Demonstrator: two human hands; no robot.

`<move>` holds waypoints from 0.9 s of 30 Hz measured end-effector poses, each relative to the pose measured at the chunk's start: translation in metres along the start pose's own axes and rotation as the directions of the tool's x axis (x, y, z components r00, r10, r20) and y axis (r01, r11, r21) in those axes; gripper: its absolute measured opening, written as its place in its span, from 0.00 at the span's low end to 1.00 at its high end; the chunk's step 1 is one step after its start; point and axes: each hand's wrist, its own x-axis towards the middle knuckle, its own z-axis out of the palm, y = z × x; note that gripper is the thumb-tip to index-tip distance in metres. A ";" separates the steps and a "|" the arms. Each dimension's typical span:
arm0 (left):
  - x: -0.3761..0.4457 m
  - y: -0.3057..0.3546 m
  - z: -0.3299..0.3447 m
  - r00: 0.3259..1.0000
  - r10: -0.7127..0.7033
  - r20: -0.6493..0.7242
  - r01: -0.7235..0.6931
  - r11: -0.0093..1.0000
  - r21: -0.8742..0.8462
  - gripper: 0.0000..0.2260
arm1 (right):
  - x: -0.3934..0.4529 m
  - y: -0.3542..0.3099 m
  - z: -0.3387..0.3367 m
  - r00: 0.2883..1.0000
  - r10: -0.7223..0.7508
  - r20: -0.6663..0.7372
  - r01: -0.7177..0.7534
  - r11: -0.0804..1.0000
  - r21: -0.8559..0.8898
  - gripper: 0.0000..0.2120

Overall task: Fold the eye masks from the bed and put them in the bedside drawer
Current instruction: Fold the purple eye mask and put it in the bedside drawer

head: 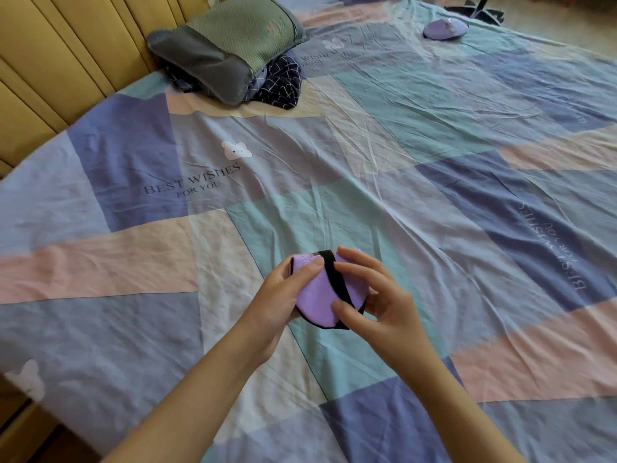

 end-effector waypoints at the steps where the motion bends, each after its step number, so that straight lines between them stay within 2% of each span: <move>1: -0.001 0.000 -0.003 1.000 0.000 -0.009 0.001 1.000 0.027 0.13 | 0.001 0.000 0.000 1.000 0.002 0.003 -0.002 1.000 0.000 0.20; 7: -0.013 0.006 -0.030 0.979 0.066 -0.193 -0.050 0.995 0.086 0.13 | 0.008 -0.009 0.016 0.998 -0.007 0.065 0.010 0.999 -0.043 0.20; 15: -0.063 0.010 -0.101 0.895 0.211 -0.393 -0.171 0.976 0.136 0.09 | 0.019 -0.033 0.077 0.974 -0.065 0.217 0.078 0.996 -0.051 0.19; 23: -0.140 -0.028 -0.203 0.791 0.163 -0.590 -0.156 0.986 0.062 0.06 | 0.010 -0.047 0.184 0.905 -0.080 0.417 0.121 0.990 -0.071 0.18; 27: -0.185 -0.049 -0.261 0.750 0.133 -0.648 -0.129 0.990 0.054 0.09 | -0.001 -0.054 0.254 0.861 -0.079 0.503 0.137 0.987 -0.079 0.17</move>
